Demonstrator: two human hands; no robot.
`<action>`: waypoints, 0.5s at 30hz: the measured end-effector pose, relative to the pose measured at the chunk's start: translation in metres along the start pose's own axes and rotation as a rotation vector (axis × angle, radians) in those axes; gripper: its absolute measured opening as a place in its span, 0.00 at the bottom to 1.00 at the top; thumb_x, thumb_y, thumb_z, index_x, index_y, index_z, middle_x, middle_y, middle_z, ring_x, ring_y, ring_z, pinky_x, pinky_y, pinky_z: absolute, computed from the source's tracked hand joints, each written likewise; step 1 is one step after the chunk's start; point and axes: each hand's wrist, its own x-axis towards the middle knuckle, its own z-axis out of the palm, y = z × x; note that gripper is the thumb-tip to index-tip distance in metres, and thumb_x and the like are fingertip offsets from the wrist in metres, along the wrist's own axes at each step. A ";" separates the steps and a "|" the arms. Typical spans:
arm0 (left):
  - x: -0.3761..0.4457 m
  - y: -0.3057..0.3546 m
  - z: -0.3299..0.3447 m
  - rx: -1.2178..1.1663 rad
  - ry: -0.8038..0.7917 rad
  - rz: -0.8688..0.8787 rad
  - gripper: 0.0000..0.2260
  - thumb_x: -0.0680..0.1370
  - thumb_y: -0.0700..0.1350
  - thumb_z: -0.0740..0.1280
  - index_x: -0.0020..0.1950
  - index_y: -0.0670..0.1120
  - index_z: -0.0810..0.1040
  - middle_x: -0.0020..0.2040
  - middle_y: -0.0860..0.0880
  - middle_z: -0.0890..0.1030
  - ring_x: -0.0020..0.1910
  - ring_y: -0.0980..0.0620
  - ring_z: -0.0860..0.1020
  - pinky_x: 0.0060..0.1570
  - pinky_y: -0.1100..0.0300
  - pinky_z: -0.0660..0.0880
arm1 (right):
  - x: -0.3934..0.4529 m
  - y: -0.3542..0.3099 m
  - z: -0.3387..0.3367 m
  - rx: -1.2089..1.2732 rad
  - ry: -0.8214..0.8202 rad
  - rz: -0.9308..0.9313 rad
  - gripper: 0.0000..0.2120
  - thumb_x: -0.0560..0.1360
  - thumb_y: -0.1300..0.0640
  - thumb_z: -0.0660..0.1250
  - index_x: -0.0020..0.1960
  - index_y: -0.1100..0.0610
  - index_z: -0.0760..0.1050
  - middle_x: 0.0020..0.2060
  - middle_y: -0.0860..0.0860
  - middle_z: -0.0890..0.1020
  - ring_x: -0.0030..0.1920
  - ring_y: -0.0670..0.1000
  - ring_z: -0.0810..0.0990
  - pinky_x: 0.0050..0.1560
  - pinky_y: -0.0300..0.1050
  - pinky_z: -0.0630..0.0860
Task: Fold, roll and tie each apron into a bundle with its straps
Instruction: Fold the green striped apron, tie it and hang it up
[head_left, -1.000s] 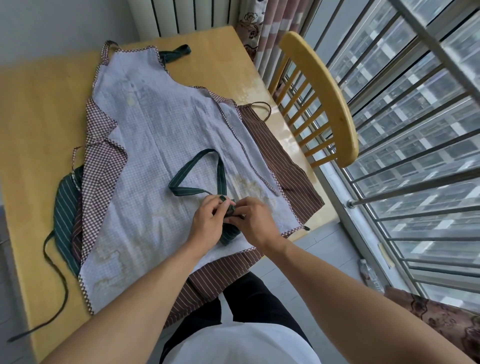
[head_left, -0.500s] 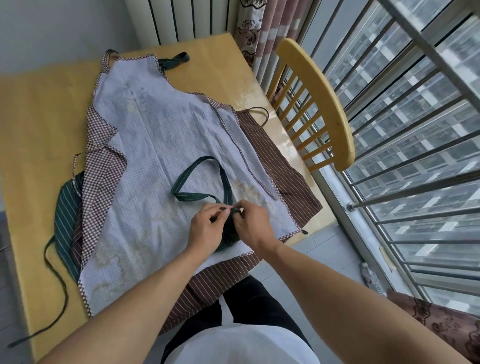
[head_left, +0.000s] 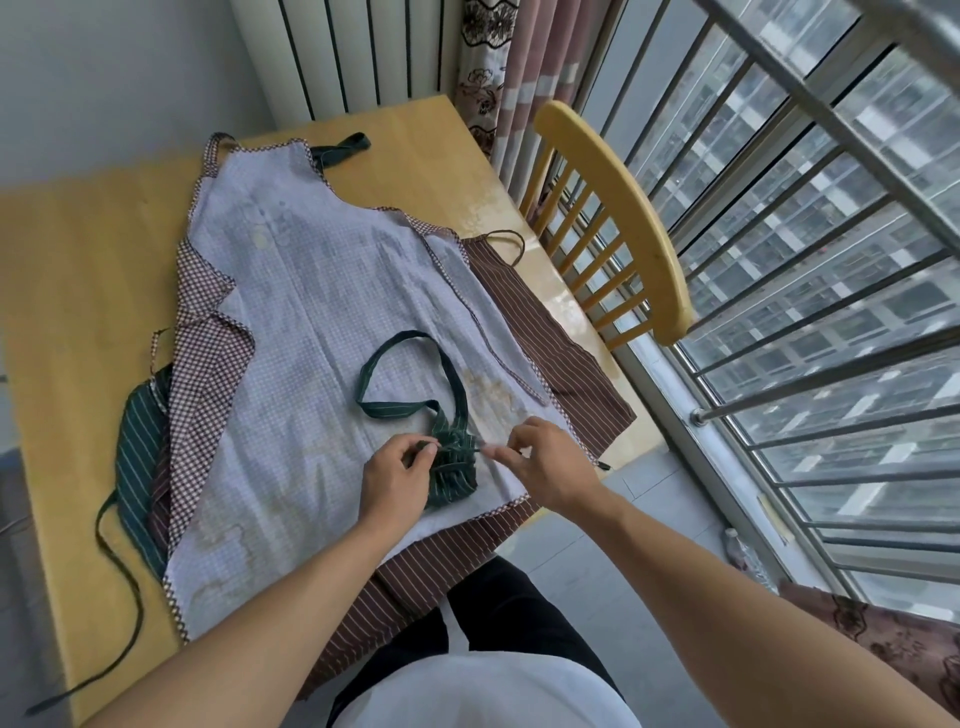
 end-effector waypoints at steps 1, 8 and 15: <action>-0.002 -0.003 -0.004 0.017 -0.015 0.014 0.05 0.81 0.45 0.68 0.53 0.51 0.84 0.52 0.55 0.84 0.53 0.57 0.81 0.49 0.69 0.74 | -0.002 0.002 0.000 0.057 0.022 0.001 0.25 0.78 0.33 0.63 0.34 0.52 0.69 0.36 0.47 0.74 0.36 0.48 0.72 0.38 0.46 0.71; -0.010 -0.017 -0.016 0.202 -0.034 0.038 0.06 0.81 0.47 0.68 0.55 0.48 0.83 0.57 0.55 0.79 0.57 0.55 0.77 0.56 0.61 0.73 | -0.002 0.010 0.013 0.266 -0.060 0.309 0.22 0.83 0.45 0.63 0.36 0.56 0.63 0.30 0.53 0.66 0.27 0.49 0.66 0.35 0.46 0.65; -0.006 -0.020 -0.022 0.195 -0.041 -0.084 0.06 0.83 0.46 0.65 0.48 0.48 0.80 0.50 0.51 0.80 0.50 0.52 0.77 0.45 0.61 0.69 | 0.009 0.027 0.015 0.272 0.014 0.419 0.23 0.82 0.42 0.64 0.37 0.56 0.65 0.30 0.53 0.69 0.31 0.53 0.69 0.37 0.47 0.67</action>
